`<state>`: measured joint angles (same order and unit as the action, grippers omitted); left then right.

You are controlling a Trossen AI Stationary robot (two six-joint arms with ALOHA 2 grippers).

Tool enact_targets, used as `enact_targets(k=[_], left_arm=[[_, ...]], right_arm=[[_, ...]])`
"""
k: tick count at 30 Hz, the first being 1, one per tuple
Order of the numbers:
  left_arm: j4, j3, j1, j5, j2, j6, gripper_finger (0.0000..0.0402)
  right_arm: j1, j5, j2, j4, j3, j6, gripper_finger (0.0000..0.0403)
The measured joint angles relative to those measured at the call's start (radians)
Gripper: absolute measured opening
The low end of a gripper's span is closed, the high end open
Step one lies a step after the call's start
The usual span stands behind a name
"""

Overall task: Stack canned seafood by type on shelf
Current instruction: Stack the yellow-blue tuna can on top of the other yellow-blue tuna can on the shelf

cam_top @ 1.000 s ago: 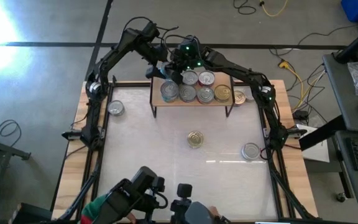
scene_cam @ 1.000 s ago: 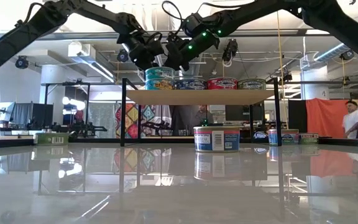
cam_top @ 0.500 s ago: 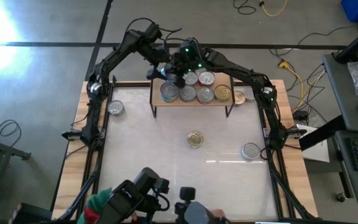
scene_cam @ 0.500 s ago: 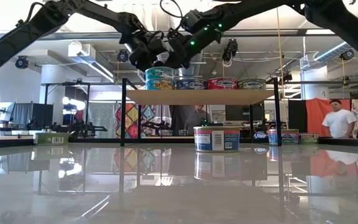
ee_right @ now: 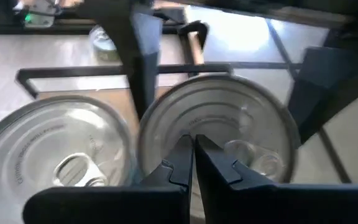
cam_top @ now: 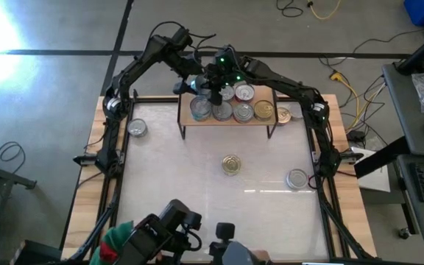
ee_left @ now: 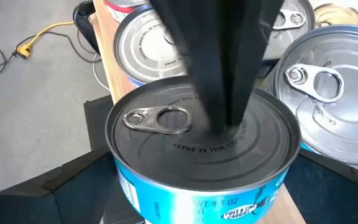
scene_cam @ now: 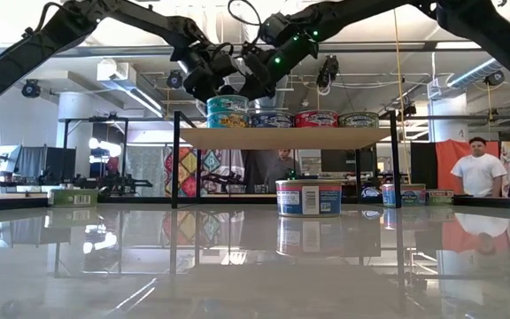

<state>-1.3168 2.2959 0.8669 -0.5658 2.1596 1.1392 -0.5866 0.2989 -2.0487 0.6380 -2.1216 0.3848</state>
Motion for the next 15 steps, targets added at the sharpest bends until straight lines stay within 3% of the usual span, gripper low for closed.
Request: enact_targets(k=[7,15], left_arm=[[0.007,0.0,-0.009,0.0,0.0,0.012,0.04],[0.041,0.0,-0.01,0.002,0.0,-0.001,0.04]], right_arm=[[0.001,0.002,0.008,-0.198,-0.002,-0.045,0.0013],[0.007,-0.004,-0.033,-0.243,-0.002,-0.095,0.0013]])
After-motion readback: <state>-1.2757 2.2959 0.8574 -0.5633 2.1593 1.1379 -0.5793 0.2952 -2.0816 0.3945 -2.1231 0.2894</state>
